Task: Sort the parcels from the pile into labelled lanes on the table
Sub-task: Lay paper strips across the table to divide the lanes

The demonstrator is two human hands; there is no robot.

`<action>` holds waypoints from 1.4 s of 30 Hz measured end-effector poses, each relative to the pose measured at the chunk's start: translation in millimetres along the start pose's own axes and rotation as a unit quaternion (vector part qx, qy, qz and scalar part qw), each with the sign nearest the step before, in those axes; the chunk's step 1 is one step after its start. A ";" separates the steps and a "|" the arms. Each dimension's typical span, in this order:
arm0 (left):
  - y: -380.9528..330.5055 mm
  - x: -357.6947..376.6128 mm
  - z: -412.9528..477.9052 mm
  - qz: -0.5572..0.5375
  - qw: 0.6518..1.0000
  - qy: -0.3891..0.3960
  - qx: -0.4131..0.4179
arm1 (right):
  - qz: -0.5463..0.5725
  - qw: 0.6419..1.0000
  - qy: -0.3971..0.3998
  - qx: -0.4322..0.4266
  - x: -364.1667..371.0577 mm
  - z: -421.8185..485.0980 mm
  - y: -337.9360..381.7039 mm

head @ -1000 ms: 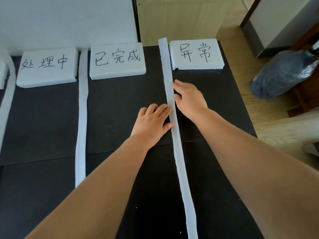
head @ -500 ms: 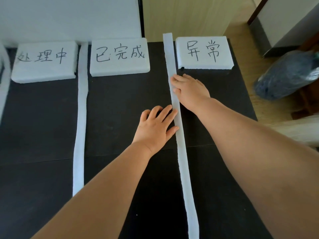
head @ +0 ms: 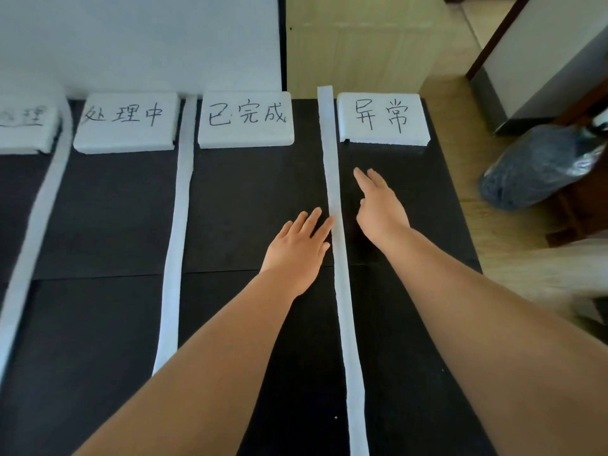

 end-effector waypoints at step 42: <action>246.8 14.7 -498.2 -0.116 0.955 -0.046 -0.267 | 0.010 0.974 0.094 -0.208 95.2 -382.1 344.7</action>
Point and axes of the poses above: each hand's wrist, its own z-axis towards the middle knuckle, its own x-axis out of the palm, y = z × x, the point moved 3 cm from there along z, towards the middle knuckle, and after that the axes turned 7 degrees about -x, right-handed, at the moved point
